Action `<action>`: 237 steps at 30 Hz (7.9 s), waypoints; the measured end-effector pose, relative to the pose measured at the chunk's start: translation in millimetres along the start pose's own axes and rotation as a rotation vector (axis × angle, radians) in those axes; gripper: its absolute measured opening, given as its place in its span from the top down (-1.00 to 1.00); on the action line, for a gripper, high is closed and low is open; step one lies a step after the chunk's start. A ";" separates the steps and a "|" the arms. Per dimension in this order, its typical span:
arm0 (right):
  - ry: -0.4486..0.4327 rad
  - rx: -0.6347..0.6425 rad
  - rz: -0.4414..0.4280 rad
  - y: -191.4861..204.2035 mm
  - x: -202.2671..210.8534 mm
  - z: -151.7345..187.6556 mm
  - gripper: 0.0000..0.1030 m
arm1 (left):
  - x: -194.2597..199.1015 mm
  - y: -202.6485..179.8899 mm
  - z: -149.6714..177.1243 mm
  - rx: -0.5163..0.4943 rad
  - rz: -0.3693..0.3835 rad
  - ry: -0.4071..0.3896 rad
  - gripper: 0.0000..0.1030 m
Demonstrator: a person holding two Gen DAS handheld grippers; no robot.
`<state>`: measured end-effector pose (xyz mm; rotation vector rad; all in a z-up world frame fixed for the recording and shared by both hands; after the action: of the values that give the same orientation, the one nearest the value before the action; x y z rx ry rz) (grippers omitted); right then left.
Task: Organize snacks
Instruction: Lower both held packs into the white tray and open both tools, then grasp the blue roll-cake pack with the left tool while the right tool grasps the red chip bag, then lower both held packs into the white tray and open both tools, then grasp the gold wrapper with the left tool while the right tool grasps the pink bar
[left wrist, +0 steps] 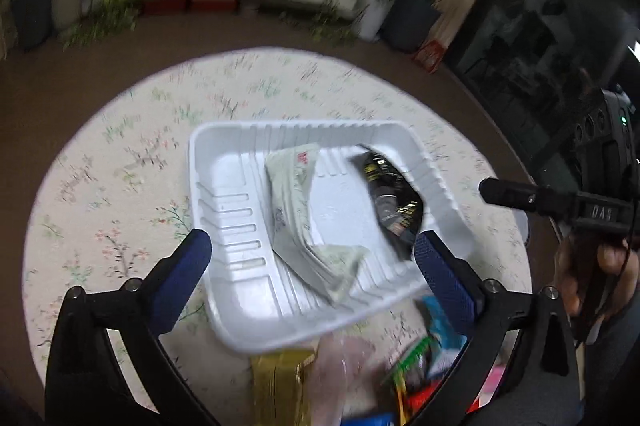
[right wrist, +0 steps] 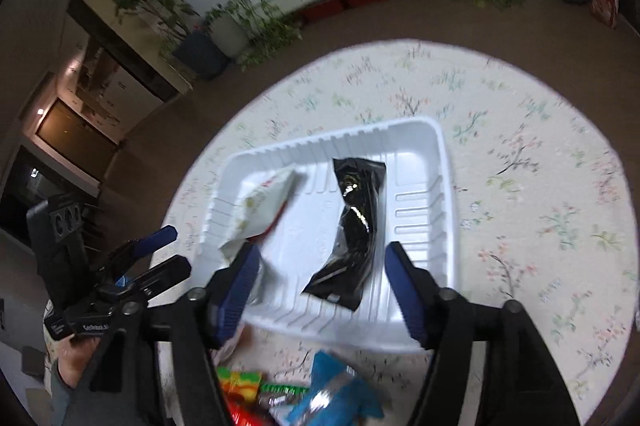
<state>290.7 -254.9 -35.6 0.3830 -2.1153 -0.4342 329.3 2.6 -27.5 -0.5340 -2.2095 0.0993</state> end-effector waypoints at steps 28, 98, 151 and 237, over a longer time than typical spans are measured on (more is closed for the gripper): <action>0.093 0.022 0.040 76.3 8.5 182.8 -0.23 | 91.9 -26.3 207.0 0.129 -0.118 0.019 -0.97; -0.164 -0.151 -0.162 12.0 108.5 147.0 0.39 | 119.1 -2.7 141.0 0.146 0.156 0.039 0.51; 0.065 0.031 0.087 40.7 -67.0 -11.3 -0.27 | -76.9 17.1 -4.3 0.065 -0.074 0.164 -0.61; 0.262 0.443 0.194 14.2 23.4 214.3 0.56 | 70.1 -25.3 193.8 0.103 0.183 0.128 0.43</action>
<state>97.1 -217.9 -123.9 0.4530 -1.9549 0.1951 134.9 29.4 -95.4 -0.6654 -2.0165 0.2664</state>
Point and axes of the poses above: each gripper's, at about its wrist camera, not at the fingertips, and x roughly against the way its jaws point, y to its left, z to its underside, the point moved 5 cm from there along -x, roughly the way its jaws point, and after that the axes turned 1 degree about -z, right-handed, at the moved point
